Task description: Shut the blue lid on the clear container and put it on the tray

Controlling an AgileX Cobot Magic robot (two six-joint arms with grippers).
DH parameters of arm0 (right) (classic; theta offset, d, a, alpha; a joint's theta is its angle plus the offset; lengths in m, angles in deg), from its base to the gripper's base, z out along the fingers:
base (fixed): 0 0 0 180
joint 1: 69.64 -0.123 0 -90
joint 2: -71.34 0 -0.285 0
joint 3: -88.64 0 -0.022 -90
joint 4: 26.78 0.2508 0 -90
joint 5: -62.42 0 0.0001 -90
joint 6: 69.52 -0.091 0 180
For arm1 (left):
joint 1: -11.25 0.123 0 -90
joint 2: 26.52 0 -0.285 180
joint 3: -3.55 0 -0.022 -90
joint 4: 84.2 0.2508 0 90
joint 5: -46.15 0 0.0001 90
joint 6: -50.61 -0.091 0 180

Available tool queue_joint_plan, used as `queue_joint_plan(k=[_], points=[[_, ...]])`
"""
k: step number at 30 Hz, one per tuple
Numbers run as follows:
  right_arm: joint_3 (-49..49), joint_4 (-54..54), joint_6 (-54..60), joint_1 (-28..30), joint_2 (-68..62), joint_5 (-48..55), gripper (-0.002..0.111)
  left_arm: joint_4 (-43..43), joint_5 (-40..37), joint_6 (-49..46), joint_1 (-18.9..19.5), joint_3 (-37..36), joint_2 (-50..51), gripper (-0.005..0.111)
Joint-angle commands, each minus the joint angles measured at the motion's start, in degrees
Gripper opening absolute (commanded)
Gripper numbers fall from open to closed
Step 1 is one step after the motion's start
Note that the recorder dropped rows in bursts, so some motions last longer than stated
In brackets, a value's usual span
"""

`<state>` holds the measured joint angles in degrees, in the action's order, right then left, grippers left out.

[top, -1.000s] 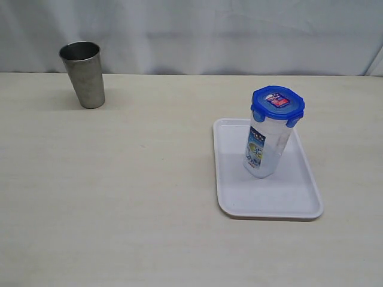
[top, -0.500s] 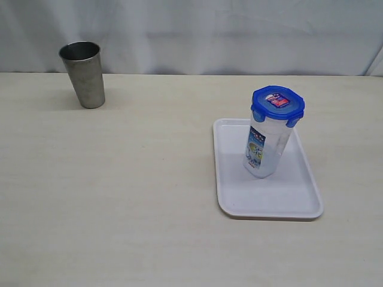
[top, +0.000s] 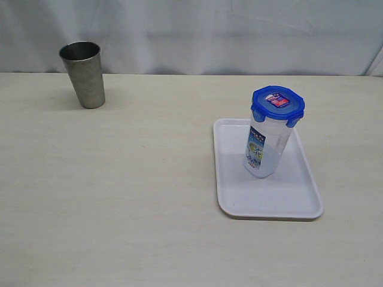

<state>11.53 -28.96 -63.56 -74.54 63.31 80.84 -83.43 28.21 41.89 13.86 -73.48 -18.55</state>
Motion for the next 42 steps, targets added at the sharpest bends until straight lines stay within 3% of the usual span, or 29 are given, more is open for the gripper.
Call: queue_joint_plan(k=[1, 4, 42], points=[[-0.1, 0.0, -1.9, 0.2, 0.2, 0.7, 0.004, 0.0, 0.5, 0.4, 0.1, -0.2, -0.2, 0.000], [-0.1, 0.0, -8.6, 0.2, 0.2, 1.2, 0.004, 0.0, 0.5, 0.4, 0.1, -0.2, -0.2, 0.000], [-0.1, 0.3, -8.2, 0.2, 0.2, 1.2, 0.004, 0.0, 0.5, 0.4, 0.1, -0.2, -0.2, 0.000]])
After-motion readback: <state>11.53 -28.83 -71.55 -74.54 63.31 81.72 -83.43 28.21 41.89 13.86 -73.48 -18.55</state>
